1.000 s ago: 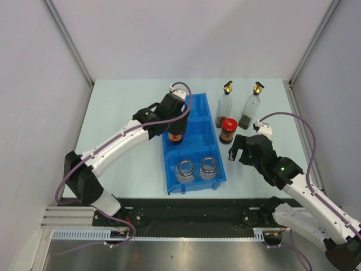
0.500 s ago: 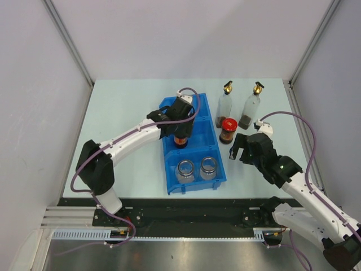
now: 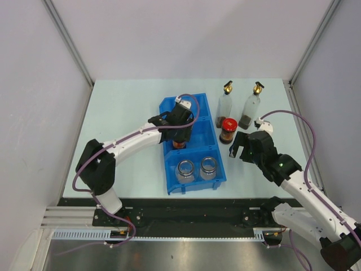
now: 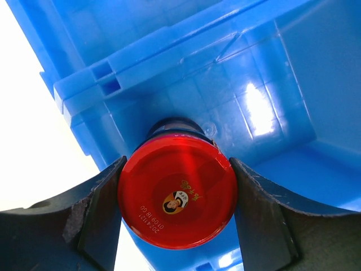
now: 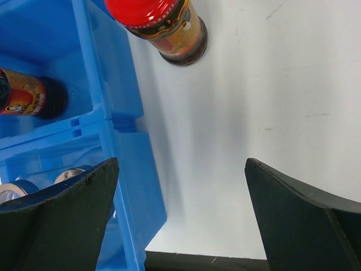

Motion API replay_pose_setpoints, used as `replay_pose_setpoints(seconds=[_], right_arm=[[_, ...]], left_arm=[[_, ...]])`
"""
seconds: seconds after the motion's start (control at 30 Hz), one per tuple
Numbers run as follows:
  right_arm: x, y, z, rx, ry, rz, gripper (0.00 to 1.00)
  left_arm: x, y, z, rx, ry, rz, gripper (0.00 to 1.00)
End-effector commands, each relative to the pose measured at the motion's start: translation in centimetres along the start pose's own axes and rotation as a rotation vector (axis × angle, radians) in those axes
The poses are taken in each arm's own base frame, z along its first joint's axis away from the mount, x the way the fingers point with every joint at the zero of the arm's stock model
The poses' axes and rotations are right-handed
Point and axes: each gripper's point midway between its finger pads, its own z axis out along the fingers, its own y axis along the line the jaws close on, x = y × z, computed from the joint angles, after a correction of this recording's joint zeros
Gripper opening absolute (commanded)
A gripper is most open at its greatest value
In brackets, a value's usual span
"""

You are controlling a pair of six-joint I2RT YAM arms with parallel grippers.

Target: Organize the condiment bottles

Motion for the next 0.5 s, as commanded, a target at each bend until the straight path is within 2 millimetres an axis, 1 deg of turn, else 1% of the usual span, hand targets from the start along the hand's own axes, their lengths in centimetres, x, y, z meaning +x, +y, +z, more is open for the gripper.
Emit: replay_pose_setpoints(seconds=[0.0, 0.03, 0.07, 0.13, 0.17, 0.23, 0.27, 0.3, 0.43, 0.47], right_arm=[[-0.3, 0.3, 0.2, -0.014, -0.007, -0.006, 1.00], [-0.2, 0.3, 0.3, -0.013, -0.004, -0.008, 1.00], [-0.3, 0.3, 0.3, -0.014, -0.005, -0.005, 1.00], [-0.3, 0.3, 0.3, -0.014, -0.005, -0.005, 1.00], [-0.3, 0.3, 0.3, -0.012, -0.006, -0.006, 1.00], [-0.3, 0.3, 0.4, -0.014, -0.003, -0.014, 1.00], [-0.4, 0.3, 0.5, -0.013, -0.007, -0.015, 1.00], [-0.4, 0.1, 0.5, -0.006, -0.007, -0.018, 1.00], [-0.5, -0.1, 0.9, 0.008, -0.007, -0.027, 1.00], [-0.6, -0.1, 1.0, 0.007, -0.009, -0.030, 1.00]], left_arm=[[-2.0, 0.1, -0.4, 0.006, -0.087, -0.045, 0.09], [-1.7, 0.2, -0.2, 0.004, -0.079, -0.045, 0.11], [-1.7, 0.2, -0.3, 0.002, -0.080, -0.045, 0.17], [-1.5, 0.4, -0.3, 0.002, -0.077, -0.047, 0.23], [-1.4, 0.3, -0.4, 0.001, -0.076, -0.045, 0.42], [-1.4, 0.7, -0.5, -0.013, -0.076, -0.046, 0.58], [-1.5, 0.8, -0.5, -0.021, -0.077, -0.041, 0.77], [-1.7, 0.9, -0.7, -0.024, -0.083, -0.039, 0.83], [-2.5, 1.1, -1.5, -0.021, -0.115, -0.031, 0.98], [-2.9, 1.2, -1.9, -0.022, -0.130, -0.033, 1.00]])
